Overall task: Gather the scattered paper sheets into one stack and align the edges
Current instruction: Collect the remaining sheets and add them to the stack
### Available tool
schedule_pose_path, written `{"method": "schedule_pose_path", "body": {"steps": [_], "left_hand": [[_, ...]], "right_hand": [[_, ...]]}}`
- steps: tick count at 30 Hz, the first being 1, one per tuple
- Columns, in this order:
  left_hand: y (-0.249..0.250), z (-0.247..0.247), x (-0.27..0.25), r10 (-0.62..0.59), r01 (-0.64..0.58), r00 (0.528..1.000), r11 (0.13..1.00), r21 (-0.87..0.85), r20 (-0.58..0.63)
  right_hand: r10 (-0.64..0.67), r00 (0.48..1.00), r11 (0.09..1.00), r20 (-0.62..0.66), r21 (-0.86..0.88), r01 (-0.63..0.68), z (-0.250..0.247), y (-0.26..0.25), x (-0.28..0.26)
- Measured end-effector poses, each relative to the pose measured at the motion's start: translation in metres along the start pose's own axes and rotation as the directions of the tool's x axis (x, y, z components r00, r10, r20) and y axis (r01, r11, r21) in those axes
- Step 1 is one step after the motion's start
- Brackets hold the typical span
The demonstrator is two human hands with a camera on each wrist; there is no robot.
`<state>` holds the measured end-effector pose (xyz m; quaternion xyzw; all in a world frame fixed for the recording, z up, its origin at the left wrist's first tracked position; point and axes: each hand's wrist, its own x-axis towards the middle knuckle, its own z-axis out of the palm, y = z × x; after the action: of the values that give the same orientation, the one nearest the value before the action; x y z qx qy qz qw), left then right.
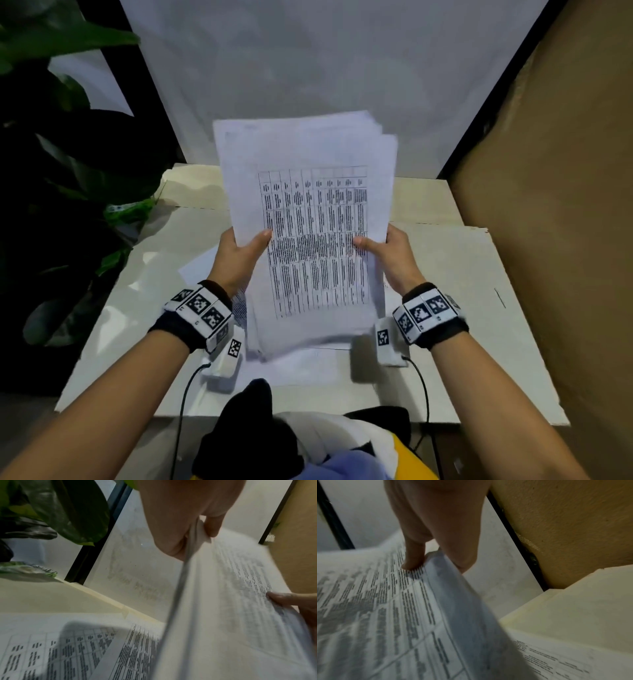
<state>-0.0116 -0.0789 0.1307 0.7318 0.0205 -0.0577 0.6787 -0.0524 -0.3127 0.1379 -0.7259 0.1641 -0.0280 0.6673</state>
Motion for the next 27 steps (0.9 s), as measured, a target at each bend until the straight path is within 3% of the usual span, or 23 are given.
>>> {"method": "schedule_pose_path", "body": {"steps": [2, 6, 10, 12, 15, 17, 18, 20, 22, 24, 27], "left_hand": [[0.005, -0.003, -0.001, -0.004, 0.003, 1.0, 0.999, -0.039, -0.014], [0.015, -0.001, -0.007, 0.114, -0.102, 0.982, 0.991, -0.087, 0.149], [-0.001, 0.002, 0.0, 0.027, -0.025, 0.996, 0.999, -0.026, 0.086], [-0.013, 0.001, 0.008, -0.041, 0.04, 0.999, 0.999, 0.007, 0.03], [-0.032, -0.013, 0.017, -0.034, 0.03, 0.997, 0.998, 0.058, 0.071], [-0.062, -0.033, 0.021, -0.149, 0.143, 0.989, 0.966, 0.217, 0.013], [-0.079, -0.044, 0.021, -0.259, 0.263, 0.964, 0.914, 0.31, -0.055], [-0.111, -0.059, 0.014, -0.471, 0.5, 0.86, 0.704, 0.504, -0.196], [-0.128, -0.063, 0.008, -0.541, 0.618, 0.768, 0.488, 0.617, -0.342], [-0.13, -0.06, 0.008, -0.561, 0.689, 0.71, 0.426, 0.587, -0.426], [-0.127, -0.042, 0.018, -0.597, 0.758, 0.65, 0.47, 0.452, -0.47]], "right_hand": [[-0.068, 0.997, 0.998, 0.024, -0.001, 0.068, 0.001, -0.005, -0.004], [-0.118, 0.986, 0.992, 0.116, 0.067, 0.111, 0.009, -0.005, -0.006], [-0.091, 0.972, 0.995, 0.218, -0.01, 0.096, 0.023, 0.013, -0.005], [-0.073, 0.987, 0.994, 0.144, -0.074, 0.084, 0.028, 0.021, -0.001], [-0.052, 0.999, 0.983, 0.001, -0.176, 0.051, 0.022, 0.019, 0.004], [-0.062, 0.996, 0.983, -0.071, -0.177, 0.049, 0.01, 0.015, 0.008], [-0.074, 0.992, 0.985, -0.099, -0.166, 0.057, 0.005, 0.014, 0.011], [-0.091, 0.988, 0.989, -0.127, -0.132, 0.074, -0.006, 0.016, 0.016], [-0.081, 0.984, 0.992, -0.157, -0.112, 0.064, -0.012, 0.02, 0.021], [-0.067, 0.982, 0.994, -0.179, -0.1, 0.049, -0.013, 0.024, 0.025], [-0.064, 0.98, 0.993, -0.189, -0.108, 0.044, -0.011, 0.026, 0.027]]}}
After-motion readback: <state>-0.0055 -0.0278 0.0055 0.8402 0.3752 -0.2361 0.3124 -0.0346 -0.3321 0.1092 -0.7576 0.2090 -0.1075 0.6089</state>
